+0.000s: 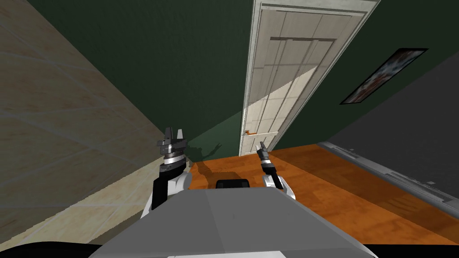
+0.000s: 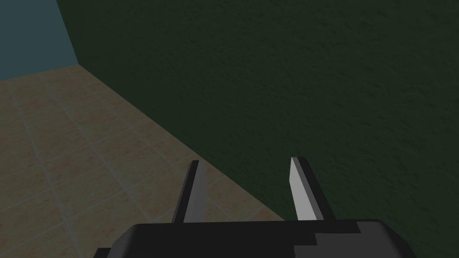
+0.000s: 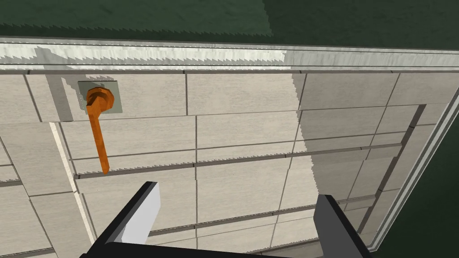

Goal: Pull the door open

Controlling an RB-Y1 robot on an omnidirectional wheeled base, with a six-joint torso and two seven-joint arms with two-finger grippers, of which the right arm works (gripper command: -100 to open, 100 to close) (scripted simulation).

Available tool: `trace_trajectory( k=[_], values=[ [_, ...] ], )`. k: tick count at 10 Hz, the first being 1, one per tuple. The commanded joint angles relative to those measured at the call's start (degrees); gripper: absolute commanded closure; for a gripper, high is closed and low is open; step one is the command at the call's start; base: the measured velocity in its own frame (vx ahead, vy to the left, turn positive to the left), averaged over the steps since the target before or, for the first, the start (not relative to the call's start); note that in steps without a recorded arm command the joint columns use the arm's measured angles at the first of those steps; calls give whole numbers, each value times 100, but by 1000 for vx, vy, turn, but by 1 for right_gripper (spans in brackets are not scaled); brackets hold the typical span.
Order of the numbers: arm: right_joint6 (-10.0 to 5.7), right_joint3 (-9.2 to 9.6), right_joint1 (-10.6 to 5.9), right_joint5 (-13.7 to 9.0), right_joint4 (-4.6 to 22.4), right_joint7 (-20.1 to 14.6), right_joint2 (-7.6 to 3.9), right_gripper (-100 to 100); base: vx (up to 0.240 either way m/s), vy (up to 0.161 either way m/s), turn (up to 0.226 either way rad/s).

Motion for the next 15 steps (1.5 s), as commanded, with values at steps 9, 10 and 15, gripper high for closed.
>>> trace_trajectory(
  k=[9, 10, 15],
  values=[
    [-381, -45, -379, -108, 1407, -108, -216, -100, 57, -36, 70],
    [-381, -45, -379, -108, 1485, -108, -216, -100, 53, -38, 31],
    [-602, -72, -588, -168, 2312, -169, -337, -100, 60, -37, 68]
  ],
)
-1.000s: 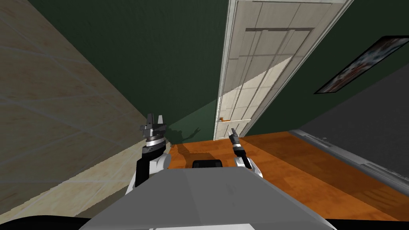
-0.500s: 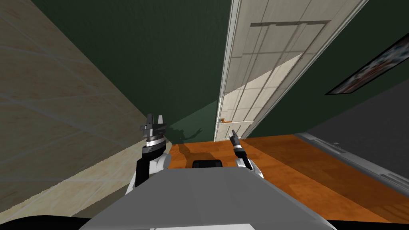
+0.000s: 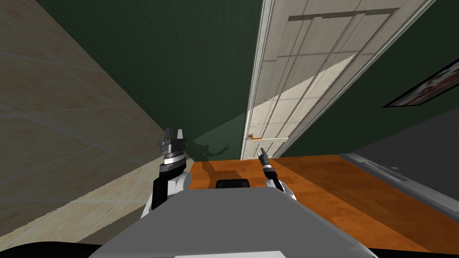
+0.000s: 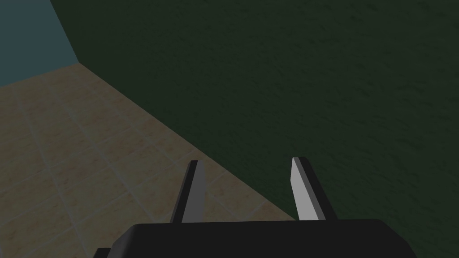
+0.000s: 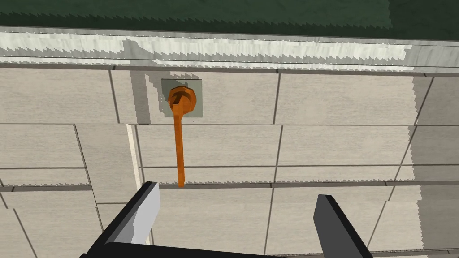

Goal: Pull the door open

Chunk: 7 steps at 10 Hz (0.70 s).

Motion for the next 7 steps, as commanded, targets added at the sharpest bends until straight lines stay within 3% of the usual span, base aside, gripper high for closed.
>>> trace_trajectory(
  k=[1, 7],
  values=[
    [-77, -7, -72, -19, 286, -15, -33, -100, 64, -38, 91],
    [-252, -28, -237, -67, 948, -63, -128, -100, 57, -38, 47]
  ],
)
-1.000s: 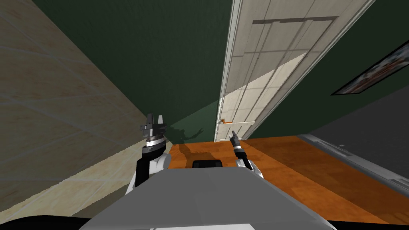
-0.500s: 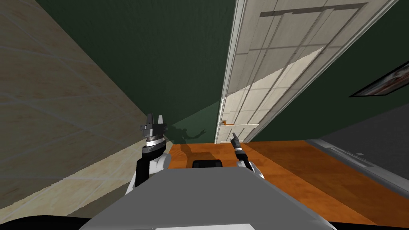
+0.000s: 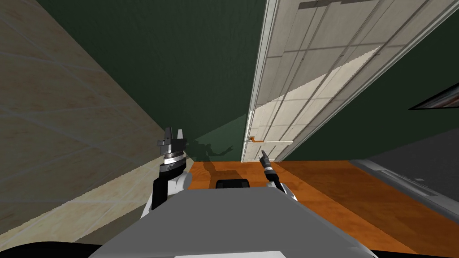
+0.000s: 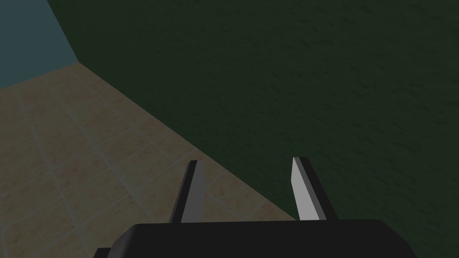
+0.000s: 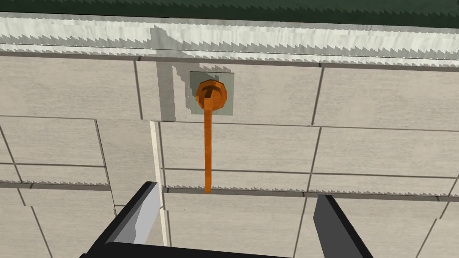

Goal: Pull the door open

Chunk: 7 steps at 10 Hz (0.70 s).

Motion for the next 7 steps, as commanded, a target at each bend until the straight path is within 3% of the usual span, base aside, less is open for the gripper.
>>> trace_trajectory(
  k=[1, 6, 7],
  values=[
    [-78, -9, -72, -17, 248, -21, -37, -100, 56, -41, 64],
    [-238, -28, -222, -60, 843, -64, -122, -100, 78, -45, 57],
    [-211, -24, -189, -55, 752, -59, -113, -100, 36, -22, 12]
  ],
)
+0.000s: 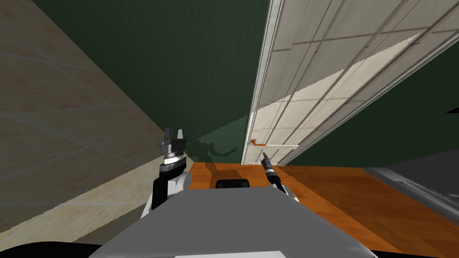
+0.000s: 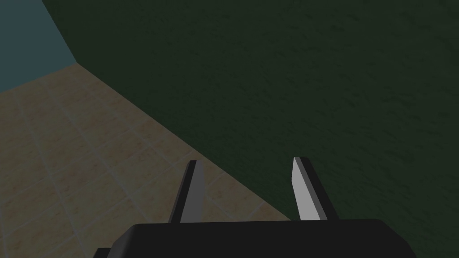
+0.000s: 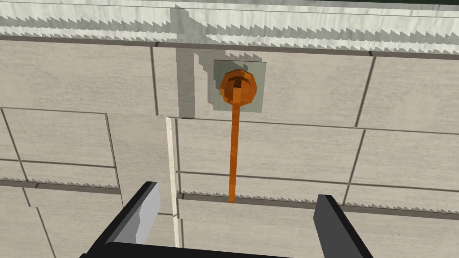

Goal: Pull the door open

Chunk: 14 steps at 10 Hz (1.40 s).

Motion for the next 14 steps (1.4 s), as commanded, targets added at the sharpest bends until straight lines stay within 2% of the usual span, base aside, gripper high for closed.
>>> trace_trajectory(
  k=[1, 7, 9, 10, 14],
  values=[
    [-78, -79, -5, -53, 128, -45, -63, -100, 147, -4, 154],
    [-403, -410, -23, -273, 661, -232, -326, -100, 200, 9, 155],
    [-458, -400, -80, -265, 750, -208, -301, -100, 76, -5, 17],
    [-458, -400, -80, -265, 750, -208, -301, 100, 0, 0, 0],
    [-458, -400, -80, -265, 750, -208, -301, 100, -10, 0, 2]
  ],
)
